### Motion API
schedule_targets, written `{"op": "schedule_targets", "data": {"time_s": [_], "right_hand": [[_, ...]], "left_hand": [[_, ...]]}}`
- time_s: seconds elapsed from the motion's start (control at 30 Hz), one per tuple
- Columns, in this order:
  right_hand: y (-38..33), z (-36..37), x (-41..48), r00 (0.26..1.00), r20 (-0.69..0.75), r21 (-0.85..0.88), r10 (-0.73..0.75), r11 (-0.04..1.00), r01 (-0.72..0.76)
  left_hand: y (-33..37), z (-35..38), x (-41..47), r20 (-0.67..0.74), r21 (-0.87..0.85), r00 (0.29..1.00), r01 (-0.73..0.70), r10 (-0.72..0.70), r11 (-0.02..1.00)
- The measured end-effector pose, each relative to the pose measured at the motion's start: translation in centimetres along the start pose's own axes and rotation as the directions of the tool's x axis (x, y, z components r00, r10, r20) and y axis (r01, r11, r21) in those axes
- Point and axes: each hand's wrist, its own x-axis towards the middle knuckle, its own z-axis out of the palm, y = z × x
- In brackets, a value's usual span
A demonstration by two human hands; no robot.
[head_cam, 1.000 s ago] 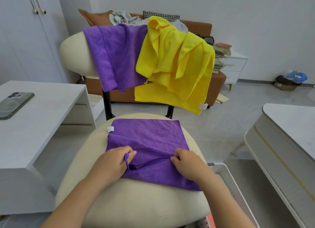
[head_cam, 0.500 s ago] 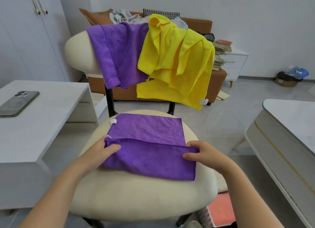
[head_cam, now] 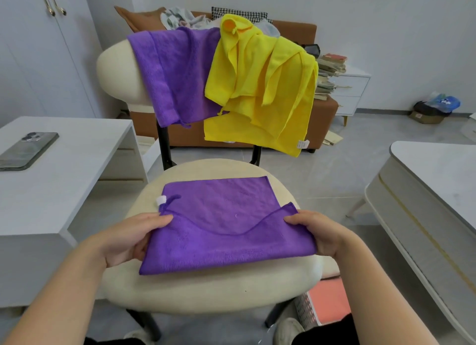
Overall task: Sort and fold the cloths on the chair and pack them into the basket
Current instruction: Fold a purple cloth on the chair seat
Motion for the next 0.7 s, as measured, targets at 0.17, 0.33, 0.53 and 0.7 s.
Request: {"op": "schedule_targets", "data": {"time_s": [0.17, 0.33, 0.53, 0.7], "right_hand": [[0.2, 0.0, -0.1, 0.996, -0.015, 0.017, -0.091, 0.996, 0.091], [-0.2, 0.6, 2.4, 0.930, -0.162, -0.165, -0.329, 0.938, 0.304], [-1.1, 1.9, 6.6, 0.859, -0.238, -0.463, -0.453, 0.831, 0.309], [-1.0, 1.9, 9.3, 0.805, -0.249, -0.731, -0.538, 0.650, 0.208]], "left_hand": [[0.0, 0.1, 0.5, -0.158, 0.043, 0.985, -0.066, 0.072, 0.997], [0.6, 0.8, 2.2, -0.485, 0.066, 0.837, -0.256, 0.255, 0.965], [0.3, 0.0, 5.4, -0.609, 0.267, 0.743, -0.138, 0.278, 0.954], [0.5, -0.1, 7.4, -0.652, 0.410, 0.700, 0.000, 0.293, 0.912]]}}
